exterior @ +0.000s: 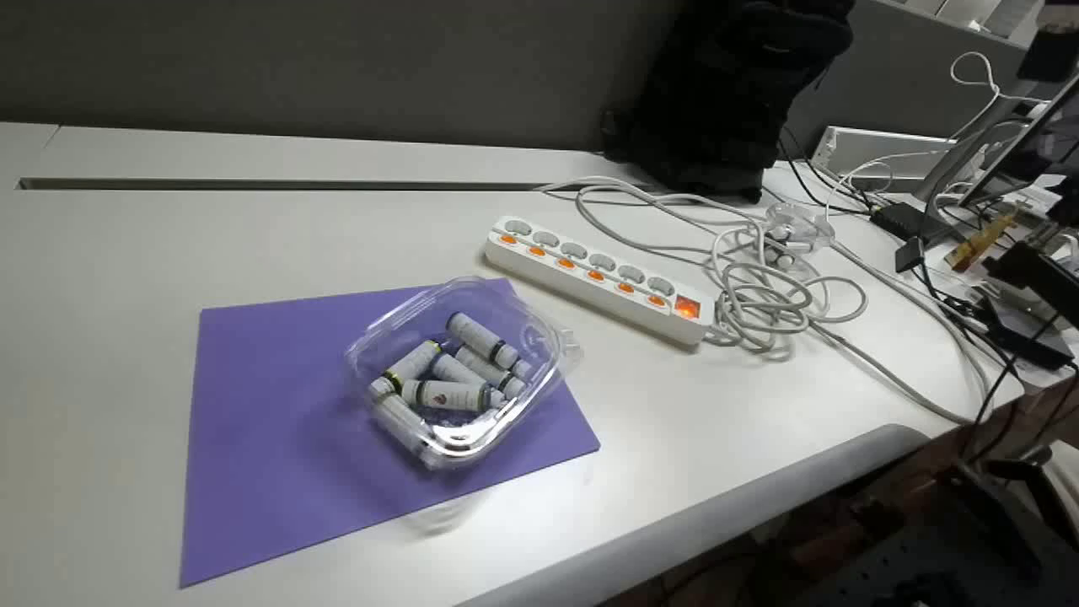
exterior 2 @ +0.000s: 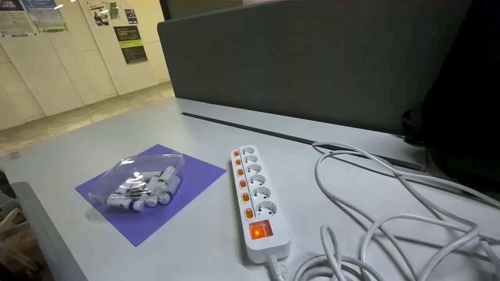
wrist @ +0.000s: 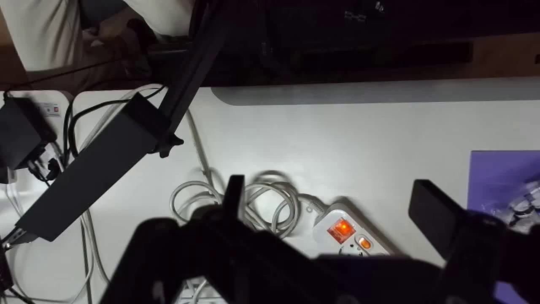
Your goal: Push down on the third button from the left on the adaptor
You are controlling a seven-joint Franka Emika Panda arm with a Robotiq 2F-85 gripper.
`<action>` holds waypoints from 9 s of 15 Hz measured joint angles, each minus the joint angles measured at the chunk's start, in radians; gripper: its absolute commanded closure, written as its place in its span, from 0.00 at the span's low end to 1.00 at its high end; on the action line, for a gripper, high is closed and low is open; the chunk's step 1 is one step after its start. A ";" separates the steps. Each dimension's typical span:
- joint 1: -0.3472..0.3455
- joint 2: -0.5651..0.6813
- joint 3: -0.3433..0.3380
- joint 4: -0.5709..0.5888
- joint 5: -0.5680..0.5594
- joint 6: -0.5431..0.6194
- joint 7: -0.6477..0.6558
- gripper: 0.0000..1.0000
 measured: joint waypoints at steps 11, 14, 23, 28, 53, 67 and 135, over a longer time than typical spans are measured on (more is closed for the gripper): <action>0.002 0.000 -0.001 0.000 0.000 0.002 0.000 0.00; 0.007 -0.001 -0.002 -0.005 0.006 0.069 0.029 0.00; 0.014 0.109 0.032 -0.012 0.090 0.548 0.199 0.32; 0.032 0.291 0.098 0.034 0.094 0.636 0.266 0.68; 0.154 0.745 0.076 0.242 0.144 0.704 0.277 1.00; 0.170 0.962 0.054 0.313 0.252 0.831 0.253 1.00; 0.221 1.105 0.008 0.399 0.365 0.870 0.258 1.00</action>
